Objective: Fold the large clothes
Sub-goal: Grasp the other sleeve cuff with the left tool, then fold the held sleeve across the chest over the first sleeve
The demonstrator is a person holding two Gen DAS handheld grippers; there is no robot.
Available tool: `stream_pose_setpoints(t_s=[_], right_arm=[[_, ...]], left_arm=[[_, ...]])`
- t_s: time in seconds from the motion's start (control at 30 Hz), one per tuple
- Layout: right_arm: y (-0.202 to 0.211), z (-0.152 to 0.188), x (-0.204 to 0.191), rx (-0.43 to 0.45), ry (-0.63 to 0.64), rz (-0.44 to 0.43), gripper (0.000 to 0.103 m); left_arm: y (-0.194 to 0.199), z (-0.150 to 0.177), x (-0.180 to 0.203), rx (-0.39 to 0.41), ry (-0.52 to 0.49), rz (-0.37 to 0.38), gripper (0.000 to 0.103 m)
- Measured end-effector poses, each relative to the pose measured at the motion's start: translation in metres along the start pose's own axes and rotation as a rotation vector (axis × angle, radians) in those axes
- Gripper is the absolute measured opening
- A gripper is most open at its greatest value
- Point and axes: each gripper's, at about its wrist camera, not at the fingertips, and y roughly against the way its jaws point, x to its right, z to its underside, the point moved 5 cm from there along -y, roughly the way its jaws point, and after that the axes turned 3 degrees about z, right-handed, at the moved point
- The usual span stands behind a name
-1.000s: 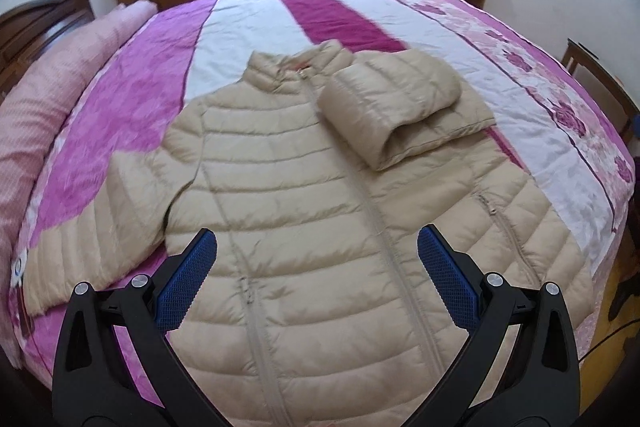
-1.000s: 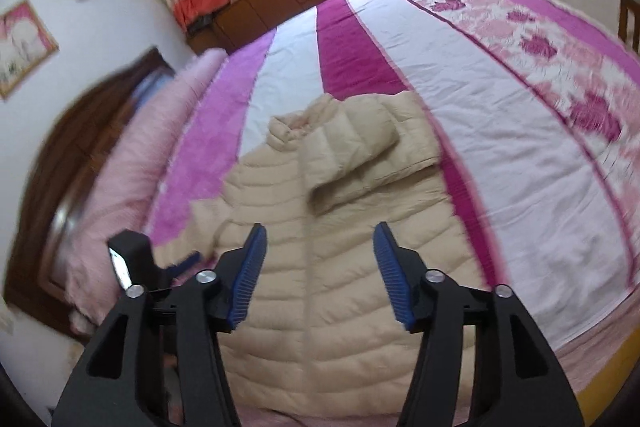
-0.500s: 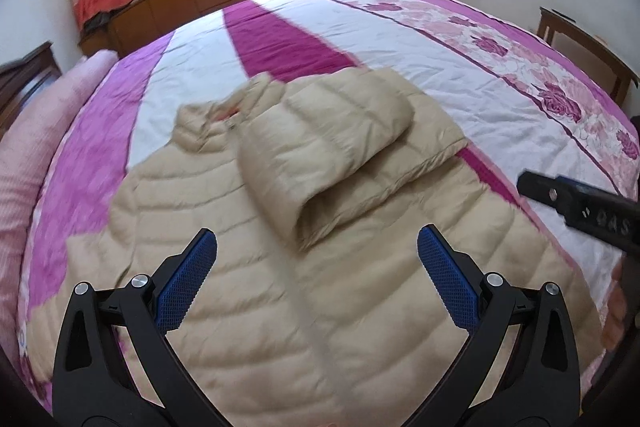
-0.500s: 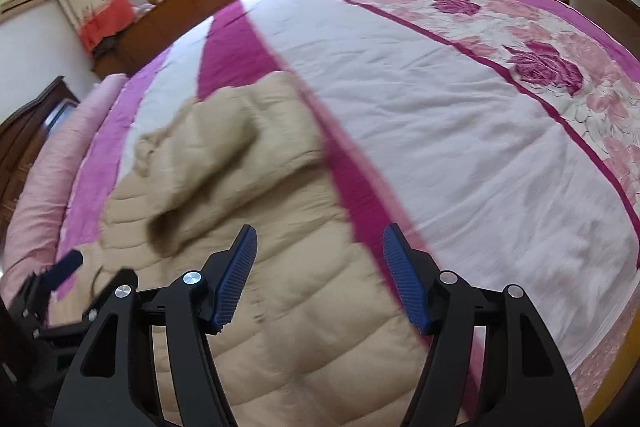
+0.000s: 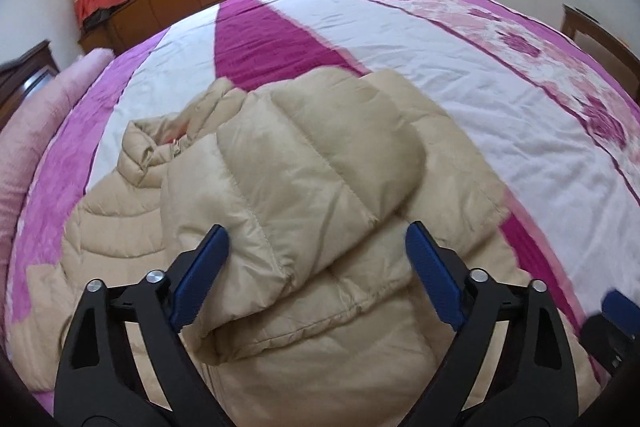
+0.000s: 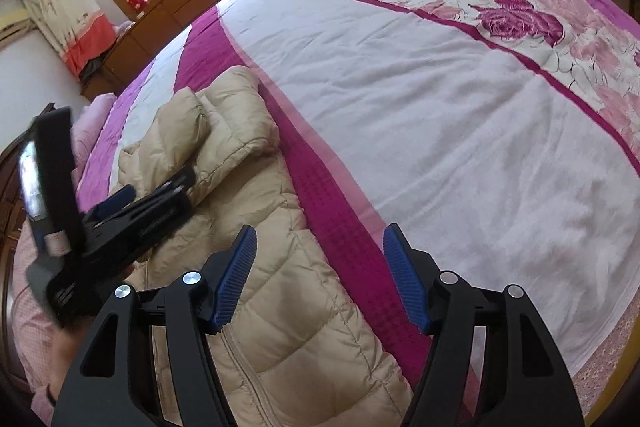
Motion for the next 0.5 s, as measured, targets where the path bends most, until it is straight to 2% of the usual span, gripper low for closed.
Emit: stream_pose_setpoints(t_s=[0.07,0.1,0.17,0.23,0.3,0.5], right_arm=[[0.000,0.002,-0.001,-0.006,-0.001,-0.012,0.065],[0.000,0.003,-0.001,-0.005,0.007,-0.013,0.065],[0.002,0.004,-0.004,0.001,0.031,-0.009,0.065],[0.006,0.005,-0.005,0.008,0.046,-0.014,0.065],[0.013,0.005,-0.007,0.024,0.048,-0.027,0.065],[0.038,0.000,-0.019,0.064,0.041,-0.081,0.065]], left_arm=[[-0.004,0.002,-0.004,0.013,-0.009,-0.046,0.069],[-0.004,0.003,-0.006,0.019,-0.009,-0.052,0.064],[-0.001,0.004,-0.010,0.026,0.001,-0.050,0.030],[0.006,0.004,-0.012,0.026,0.014,-0.014,0.010],[0.021,0.004,-0.018,0.039,0.033,0.016,0.005],[0.076,-0.003,-0.052,0.121,0.098,0.089,0.004]])
